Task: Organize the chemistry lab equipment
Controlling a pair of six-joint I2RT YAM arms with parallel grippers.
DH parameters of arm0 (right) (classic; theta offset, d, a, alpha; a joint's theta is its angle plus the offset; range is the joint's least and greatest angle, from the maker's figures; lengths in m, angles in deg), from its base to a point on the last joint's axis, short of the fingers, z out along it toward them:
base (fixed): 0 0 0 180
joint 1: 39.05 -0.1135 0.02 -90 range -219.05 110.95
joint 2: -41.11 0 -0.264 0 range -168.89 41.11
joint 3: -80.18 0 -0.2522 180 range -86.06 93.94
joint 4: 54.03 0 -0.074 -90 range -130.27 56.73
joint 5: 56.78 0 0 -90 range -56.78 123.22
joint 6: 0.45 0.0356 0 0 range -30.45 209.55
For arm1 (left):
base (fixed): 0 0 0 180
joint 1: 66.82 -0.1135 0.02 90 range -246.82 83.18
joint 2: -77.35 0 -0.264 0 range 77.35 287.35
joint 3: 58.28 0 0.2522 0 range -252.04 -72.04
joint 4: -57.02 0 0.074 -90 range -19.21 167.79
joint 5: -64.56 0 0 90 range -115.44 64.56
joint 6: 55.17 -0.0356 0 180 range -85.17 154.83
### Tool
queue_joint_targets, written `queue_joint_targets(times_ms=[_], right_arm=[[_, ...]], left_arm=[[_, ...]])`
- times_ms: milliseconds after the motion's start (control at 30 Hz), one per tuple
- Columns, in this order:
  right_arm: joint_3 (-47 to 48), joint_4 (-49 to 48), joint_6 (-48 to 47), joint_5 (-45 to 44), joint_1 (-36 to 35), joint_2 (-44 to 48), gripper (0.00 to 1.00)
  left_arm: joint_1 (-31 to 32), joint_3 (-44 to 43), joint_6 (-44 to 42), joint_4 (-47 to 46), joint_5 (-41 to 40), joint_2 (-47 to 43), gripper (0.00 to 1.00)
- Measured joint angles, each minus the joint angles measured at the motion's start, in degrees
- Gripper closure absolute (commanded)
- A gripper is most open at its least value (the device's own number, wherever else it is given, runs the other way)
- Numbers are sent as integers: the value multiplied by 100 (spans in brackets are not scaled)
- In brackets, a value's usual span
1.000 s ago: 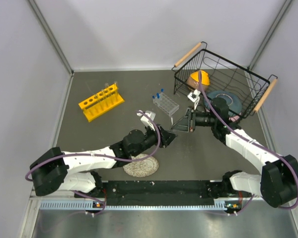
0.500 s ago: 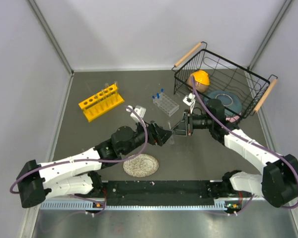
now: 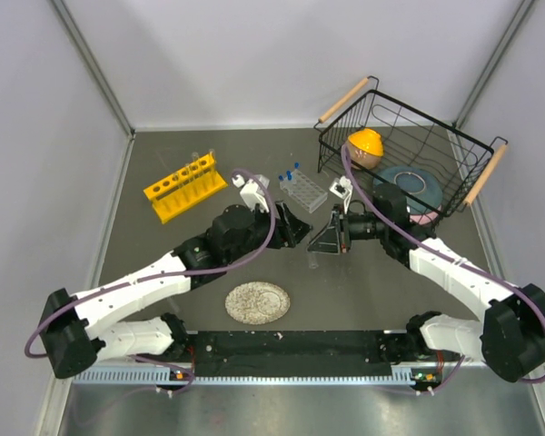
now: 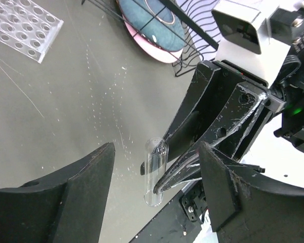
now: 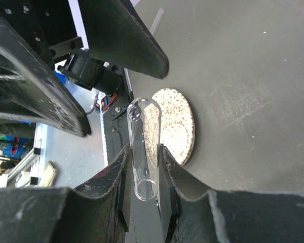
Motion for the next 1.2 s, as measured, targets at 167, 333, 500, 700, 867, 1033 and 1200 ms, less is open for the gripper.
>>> queue_joint_targets(times_ms=[167,333,500,700,867,1033,1200], right_arm=[[4,72,-92,-15,-24,0,91],[4,122,-129,-28,-26,0,91],[4,133,-175,-44,-35,0,91],[7,245,-243,-140,-63,0,90],[92,402,-411,-181,-92,0,80],[254,398,-573,-131,-146,4,57],[269,522,-730,-131,-155,15,37]], left_arm=[[-2,-282,13,195,190,428,35],[0,-776,17,769,173,879,47],[-2,-1043,9,1180,103,1102,58],[9,-1296,-55,1401,205,1266,79],[11,-1325,-92,1462,192,1239,84],[17,-1248,-149,1521,66,905,85],[-109,-988,-203,1637,-125,385,85]])
